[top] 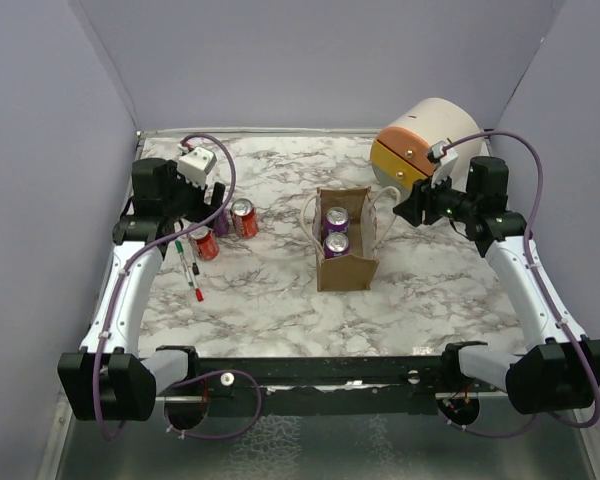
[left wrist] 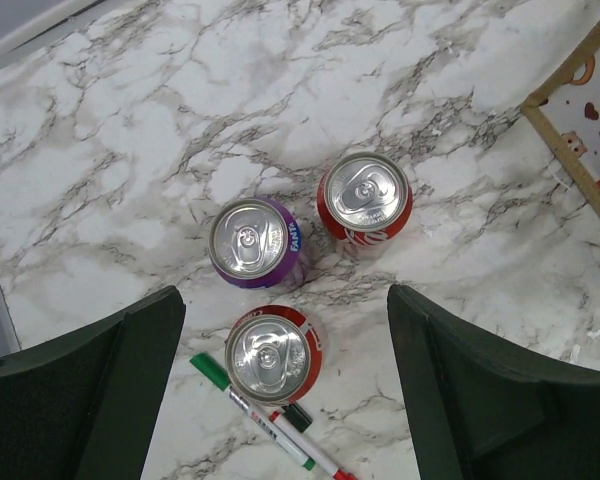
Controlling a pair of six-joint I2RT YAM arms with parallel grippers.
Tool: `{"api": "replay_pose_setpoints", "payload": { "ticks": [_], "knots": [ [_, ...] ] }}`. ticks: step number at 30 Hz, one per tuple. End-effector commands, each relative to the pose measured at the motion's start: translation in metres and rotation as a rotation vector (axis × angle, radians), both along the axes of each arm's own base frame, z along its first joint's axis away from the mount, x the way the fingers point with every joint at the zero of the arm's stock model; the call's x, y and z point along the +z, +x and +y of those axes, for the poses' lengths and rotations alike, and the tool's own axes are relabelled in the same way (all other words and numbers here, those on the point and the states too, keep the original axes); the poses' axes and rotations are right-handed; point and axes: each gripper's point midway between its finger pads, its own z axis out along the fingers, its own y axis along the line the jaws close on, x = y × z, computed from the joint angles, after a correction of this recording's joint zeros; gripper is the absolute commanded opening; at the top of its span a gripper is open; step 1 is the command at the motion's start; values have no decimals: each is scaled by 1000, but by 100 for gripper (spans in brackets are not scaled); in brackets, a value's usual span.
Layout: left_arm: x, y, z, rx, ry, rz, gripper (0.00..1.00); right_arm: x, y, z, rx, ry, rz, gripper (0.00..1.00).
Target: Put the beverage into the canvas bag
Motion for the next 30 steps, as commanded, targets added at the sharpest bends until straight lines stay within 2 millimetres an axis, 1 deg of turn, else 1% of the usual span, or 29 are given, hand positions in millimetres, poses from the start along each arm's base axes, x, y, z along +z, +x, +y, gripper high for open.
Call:
{"api": "replay_pose_setpoints", "payload": {
  "ticks": [1, 6, 11, 12, 15, 19, 22, 23, 24, 27, 30],
  "knots": [
    [-12, 3, 5, -56, 97, 53, 85, 3, 6, -5, -32, -3, -28, 42],
    [-17, 8, -27, -264, 122, 72, 85, -1, 4, -5, -24, -5, -27, 38],
    [-28, 29, -47, -342, 210, 112, 86, 1, -2, 1, 18, 12, -30, 36],
    [-34, 32, -50, -349, 216, 130, 86, 1, -2, 1, 19, 13, -28, 35],
    [-40, 44, -57, -373, 230, 163, 87, 2, -2, 1, 19, 11, -29, 33],
    [-61, 54, -60, -388, 236, 247, 91, 0, -4, 2, 28, 15, -27, 31],
    [-74, 56, -61, -389, 242, 298, 96, 0, -5, 4, 38, 22, -24, 31],
    [-85, 56, -62, -394, 242, 332, 97, 0, -5, 4, 40, 21, -26, 31],
    [-90, 56, -63, -401, 239, 345, 97, -1, -5, 4, 41, 21, -24, 31],
    [-99, 54, -67, -419, 236, 367, 98, -1, -4, 4, 41, 20, -23, 30],
    [-109, 54, -68, -418, 250, 388, 97, -2, -4, 5, 49, 23, -19, 30]
  ]
}}
